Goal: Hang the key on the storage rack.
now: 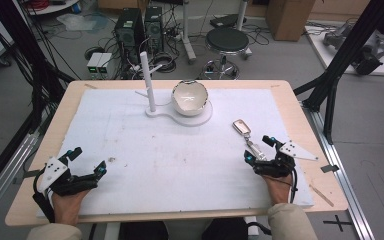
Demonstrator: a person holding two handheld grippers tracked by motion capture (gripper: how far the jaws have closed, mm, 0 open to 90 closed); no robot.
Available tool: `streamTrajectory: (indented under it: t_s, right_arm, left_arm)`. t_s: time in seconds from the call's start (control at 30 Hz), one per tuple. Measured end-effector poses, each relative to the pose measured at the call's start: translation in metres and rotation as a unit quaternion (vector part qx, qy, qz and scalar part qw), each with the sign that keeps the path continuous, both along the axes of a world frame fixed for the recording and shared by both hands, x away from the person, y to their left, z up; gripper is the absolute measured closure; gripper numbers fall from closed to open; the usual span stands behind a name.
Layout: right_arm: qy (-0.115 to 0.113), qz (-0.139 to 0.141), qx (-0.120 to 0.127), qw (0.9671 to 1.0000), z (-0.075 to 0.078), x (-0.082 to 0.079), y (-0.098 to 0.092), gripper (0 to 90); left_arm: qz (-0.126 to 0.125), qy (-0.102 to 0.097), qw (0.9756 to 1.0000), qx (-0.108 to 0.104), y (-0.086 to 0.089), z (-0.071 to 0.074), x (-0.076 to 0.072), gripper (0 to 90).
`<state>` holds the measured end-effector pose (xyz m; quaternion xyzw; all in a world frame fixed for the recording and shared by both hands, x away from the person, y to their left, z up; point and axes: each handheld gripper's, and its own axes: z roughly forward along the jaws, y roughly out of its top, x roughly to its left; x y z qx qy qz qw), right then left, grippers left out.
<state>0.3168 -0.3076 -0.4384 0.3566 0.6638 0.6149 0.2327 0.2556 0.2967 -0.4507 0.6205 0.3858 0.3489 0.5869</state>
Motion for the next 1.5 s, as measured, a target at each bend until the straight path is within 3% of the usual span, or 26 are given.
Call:
streamTrajectory:
  t_s: [0.3, 0.43, 0.53, 0.57, 0.6, 0.83, 1.03, 1.27, 1.4, 1.5]
  right_arm:
    - [0.021, -0.003, -0.046, 0.9987, 0.058, 0.009, -0.024, 0.6]
    - [0.034, -0.005, -0.066, 0.9972, 0.077, 0.015, -0.033, 3.3]
    - [0.052, -0.005, -0.093, 0.9942, 0.086, 0.020, -0.037, 3.2]
    - [0.066, 0.000, -0.114, 0.9913, 0.089, 0.024, -0.037, 3.2]
    - [0.066, 0.000, -0.114, 0.9913, 0.089, 0.024, -0.037, 3.2]
    - [0.130, 0.001, -0.177, 0.9756, 0.085, 0.039, -0.033, 0.8]
    - [0.193, 0.014, -0.218, 0.9565, 0.072, 0.049, -0.028, 0.9]
    - [0.259, 0.021, -0.269, 0.9275, 0.057, 0.059, -0.019, 4.6]
    - [0.287, 0.017, -0.281, 0.9155, 0.051, 0.061, -0.016, 8.4]
    - [0.305, 0.019, -0.282, 0.9094, 0.048, 0.060, -0.015, 17.4]
  left_arm:
    - [0.000, 0.001, 1.0000, -0.001, 0.000, 0.000, 0.000, 1.7]
    - [0.000, 0.001, 1.0000, 0.000, 0.000, 0.000, 0.000, 1.7]
    - [-0.001, 0.000, 1.0000, -0.001, 0.000, 0.000, 0.000, 1.7]
    - [-0.001, 0.000, 1.0000, -0.001, 0.000, 0.000, 0.000, 1.7]
    - [-0.001, 0.000, 1.0000, -0.001, 0.000, 0.000, 0.000, 1.7]
    - [-0.002, 0.001, 1.0000, -0.002, 0.001, 0.000, 0.000, 1.7]
    - [-0.002, 0.001, 1.0000, -0.002, 0.000, 0.000, 0.000, 1.7]
    - [-0.003, 0.002, 1.0000, -0.002, 0.000, 0.000, 0.000, 1.7]
    - [-0.003, 0.002, 1.0000, -0.005, 0.000, 0.000, 0.000, 1.7]
    - [-0.003, 0.002, 1.0000, -0.004, 0.001, 0.000, 0.000, 1.7]
